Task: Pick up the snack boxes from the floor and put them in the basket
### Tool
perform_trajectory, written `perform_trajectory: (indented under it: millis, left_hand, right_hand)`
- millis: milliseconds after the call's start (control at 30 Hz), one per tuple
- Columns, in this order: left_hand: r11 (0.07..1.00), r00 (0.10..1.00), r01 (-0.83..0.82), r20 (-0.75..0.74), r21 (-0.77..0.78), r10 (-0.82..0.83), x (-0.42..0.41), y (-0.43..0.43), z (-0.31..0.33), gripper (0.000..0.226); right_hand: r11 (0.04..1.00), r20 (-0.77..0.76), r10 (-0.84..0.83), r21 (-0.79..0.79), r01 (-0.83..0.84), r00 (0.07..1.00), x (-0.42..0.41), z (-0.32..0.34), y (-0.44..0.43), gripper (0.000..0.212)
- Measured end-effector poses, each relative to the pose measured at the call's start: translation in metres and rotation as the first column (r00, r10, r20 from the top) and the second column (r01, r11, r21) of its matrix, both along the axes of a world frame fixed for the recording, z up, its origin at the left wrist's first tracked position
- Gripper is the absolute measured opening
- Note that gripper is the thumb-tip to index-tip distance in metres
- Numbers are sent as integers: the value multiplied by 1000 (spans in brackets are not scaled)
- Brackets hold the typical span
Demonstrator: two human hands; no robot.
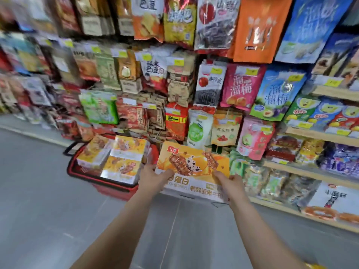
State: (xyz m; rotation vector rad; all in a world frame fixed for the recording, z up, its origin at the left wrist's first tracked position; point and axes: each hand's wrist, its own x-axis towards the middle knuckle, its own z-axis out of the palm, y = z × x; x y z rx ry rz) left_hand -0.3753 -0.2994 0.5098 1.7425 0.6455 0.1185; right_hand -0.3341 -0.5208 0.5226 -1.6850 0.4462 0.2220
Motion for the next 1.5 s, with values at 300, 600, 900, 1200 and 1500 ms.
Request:
perform_trajectory:
  millis: [300,600,900,1200,1500]
  left_hand:
    - [982,971,-187,-147,11,186,-38,190,-25,55]
    - [970,945,-231,-255,-73,206,-23,277,-66,53]
    - [964,914,-213,-382,-160,138,73,355,-130,61]
    - [968,832,-235,-534,-88,154,166,406,-165,51]
    - [998,644,-33,-765,-52,-18,219,455,-246,59]
  right_hand:
    - [976,-62,218,37,-216,974,-5,-44,194,22]
    - [958,-169,280,-19,-287,945,29,-71,284,18]
    - [934,-272,316,-80,-348,909,133,-125,359,10]
    - [898,-418,299,-182,-401,858,212,-188,412,46]
    - [922,-499,218,-176,-344,839,242,-265,448,47]
